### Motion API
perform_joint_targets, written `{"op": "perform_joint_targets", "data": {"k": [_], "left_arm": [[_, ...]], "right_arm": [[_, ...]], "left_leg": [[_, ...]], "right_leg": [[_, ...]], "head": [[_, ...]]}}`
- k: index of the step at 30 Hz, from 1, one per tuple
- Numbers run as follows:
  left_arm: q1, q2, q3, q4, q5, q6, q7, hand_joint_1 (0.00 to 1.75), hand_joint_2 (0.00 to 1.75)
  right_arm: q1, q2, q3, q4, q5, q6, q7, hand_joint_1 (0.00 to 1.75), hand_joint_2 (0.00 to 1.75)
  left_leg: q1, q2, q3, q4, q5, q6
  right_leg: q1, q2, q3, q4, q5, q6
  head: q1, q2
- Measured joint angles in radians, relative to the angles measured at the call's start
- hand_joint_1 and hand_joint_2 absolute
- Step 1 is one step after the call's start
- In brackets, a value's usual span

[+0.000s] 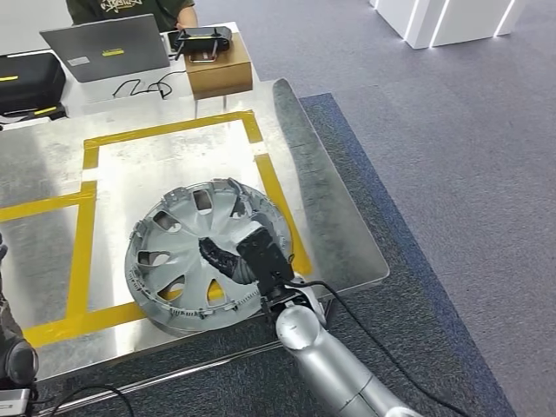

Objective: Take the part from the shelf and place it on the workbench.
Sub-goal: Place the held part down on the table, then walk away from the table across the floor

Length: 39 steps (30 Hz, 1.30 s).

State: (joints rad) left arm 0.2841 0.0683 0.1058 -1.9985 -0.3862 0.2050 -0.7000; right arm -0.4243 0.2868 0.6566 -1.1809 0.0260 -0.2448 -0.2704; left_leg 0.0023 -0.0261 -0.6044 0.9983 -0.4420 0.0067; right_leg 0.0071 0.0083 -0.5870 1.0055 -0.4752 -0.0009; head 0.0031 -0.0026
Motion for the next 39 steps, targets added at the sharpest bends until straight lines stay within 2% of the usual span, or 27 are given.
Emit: {"op": "perform_joint_targets", "data": {"k": [4,10,17,21,23,24,26,28,29,31,32,33,34,36,37,38,39], "left_arm": [[0.052,-0.004,0.0,-0.033,0.004,0.021,0.0,0.0,0.0],[0.121,-0.021,-0.028,-0.085,0.022,0.062,0.0,0.0,0.0],[0.182,-0.042,-0.152,-0.116,0.05,0.118,0.0,0.0,0.0],[0.193,-0.046,-0.246,-0.116,0.084,0.144,0.0,0.0,0.0],[0.196,-0.047,-0.285,-0.116,0.099,0.157,0.0,0.0,0.0],[0.197,-0.047,-0.303,-0.116,0.103,0.162,0.0,0.0,0.0],[0.2,-0.047,-0.335,-0.116,0.104,0.167,0.0,0.0,0.0],[0.2,-0.049,-0.365,-0.116,0.099,0.171,0.0,0.0,0.0],[0.2,-0.049,-0.38,-0.115,0.096,0.172,0.0,0.0,0.0],[0.199,-0.049,-0.407,-0.112,0.086,0.178,0.0,0.0,0.0],[0.199,-0.049,-0.42,-0.109,0.08,0.182,0.0,0.0,0.0],[0.199,-0.049,-0.431,-0.106,0.075,0.187,0.0,0.0,0.0],[0.198,-0.049,-0.442,-0.103,0.071,0.192,0.001,0.0,0.0],[0.198,-0.049,-0.456,-0.098,0.064,0.203,0.003,0.0,0.0],[0.198,-0.049,-0.462,-0.097,0.06,0.21,0.007,0.0,0.0],[0.197,-0.048,-0.468,-0.096,0.054,0.218,0.01,0.0,0.0],[0.197,-0.048,-0.473,-0.096,0.049,0.223,0.014,0.0,0.0]], "right_arm": [[0.131,-0.06,-0.086,-0.195,-0.05,0.017,-0.079,0.0,1.75],[0.393,-0.133,-0.267,-0.475,-0.16,0.105,-0.204,0.0,1.75],[0.634,-0.155,-0.451,-0.693,-0.212,0.241,-0.306,0.0,1.75],[0.719,-0.154,-0.515,-0.761,-0.212,0.297,-0.315,0.0,0.0],[0.75,-0.152,-0.533,-0.778,-0.181,0.298,-0.32,0.0,0.0],[0.764,-0.149,-0.538,-0.784,-0.162,0.295,-0.325,0.0,0.0],[0.79,-0.14,-0.545,-0.796,-0.128,0.288,-0.34,0.0,0.0],[0.811,-0.133,-0.548,-0.807,-0.097,0.28,-0.36,0.0,0.0],[0.819,-0.132,-0.549,-0.811,-0.085,0.276,-0.371,0.0,0.0],[0.832,-0.131,-0.55,-0.812,-0.07,0.268,-0.386,0.0,0.0],[0.838,-0.13,-0.551,-0.813,-0.067,0.267,-0.389,0.0,0.0],[0.843,-0.13,-0.552,-0.813,-0.067,0.267,-0.39,0.0,0.0],[0.847,-0.13,-0.553,-0.814,-0.067,0.266,-0.39,0.0,0.0],[0.848,-0.13,-0.554,-0.816,-0.067,0.266,-0.39,0.0,0.0],[0.849,-0.129,-0.555,-0.817,-0.067,0.266,-0.39,0.0,0.0],[0.85,-0.128,-0.555,-0.819,-0.068,0.267,-0.39,0.0,0.0],[0.851,-0.126,-0.556,-0.821,-0.068,0.267,-0.39,0.0,0.0]], "left_leg": [[0.0,0.0,0.0,0.0,-0.002,0.001],[-0.002,0.0,0.0,0.0,-0.007,0.004],[-0.004,0.0,0.002,0.001,-0.011,0.007],[-0.004,0.0,0.002,0.001,-0.012,0.008],[-0.005,0.0,0.002,0.002,-0.013,0.008],[-0.006,0.0,0.003,0.002,-0.014,0.013],[-0.005,0.0,0.013,-0.012,-0.009,0.027],[0.001,0.001,0.037,-0.048,0.008,0.039],[0.006,0.002,0.047,-0.064,0.016,0.041],[0.007,0.004,0.051,-0.069,0.021,0.041],[0.008,0.004,0.048,-0.067,0.021,0.039],[0.01,0.004,0.045,-0.063,0.021,0.036],[0.014,0.004,0.041,-0.057,0.019,0.031],[0.023,0.003,0.029,-0.033,0.012,0.013],[0.025,0.001,0.022,-0.017,0.005,0.002],[0.026,0.0,0.016,-0.004,-0.001,-0.008],[0.025,-0.002,0.013,0.004,-0.005,-0.016]], "right_leg": [[0.0,0.0,0.001,-0.002,-0.001,0.001],[-0.002,-0.001,0.003,-0.002,-0.005,0.004],[-0.004,-0.001,0.004,-0.003,-0.008,0.007],[-0.004,-0.001,0.005,-0.003,-0.01,0.009],[-0.006,0.0,0.006,-0.004,-0.009,0.01],[-0.008,-0.001,0.007,-0.007,-0.008,0.013],[-0.01,-0.002,0.016,-0.018,-0.004,0.022],[-0.008,-0.001,0.014,0.0,-0.025,0.029],[-0.008,-0.001,0.0,0.038,-0.051,0.032],[-0.016,-0.001,-0.052,0.159,-0.12,0.042],[-0.021,-0.002,-0.074,0.212,-0.143,0.048],[-0.026,-0.002,-0.081,0.235,-0.149,0.054],[-0.032,-0.002,-0.068,0.217,-0.135,0.061],[-0.042,-0.001,0.008,0.093,-0.083,0.077],[-0.044,0.003,0.037,0.037,-0.064,0.08],[-0.044,0.006,0.054,0.007,-0.057,0.075],[-0.042,0.008,0.056,0.002,-0.058,0.065]], "head": [[0.0,0.0],[0.0,0.0],[0.0,0.0],[0.0,0.0],[0.0,0.0],[0.0,0.0],[-0.004,0.0],[-0.005,0.0],[-0.002,0.0],[0.005,0.0],[0.007,0.0],[0.008,0.0],[0.008,0.0],[0.008,0.0],[0.011,0.0],[0.012,0.0],[0.012,0.0]]}}
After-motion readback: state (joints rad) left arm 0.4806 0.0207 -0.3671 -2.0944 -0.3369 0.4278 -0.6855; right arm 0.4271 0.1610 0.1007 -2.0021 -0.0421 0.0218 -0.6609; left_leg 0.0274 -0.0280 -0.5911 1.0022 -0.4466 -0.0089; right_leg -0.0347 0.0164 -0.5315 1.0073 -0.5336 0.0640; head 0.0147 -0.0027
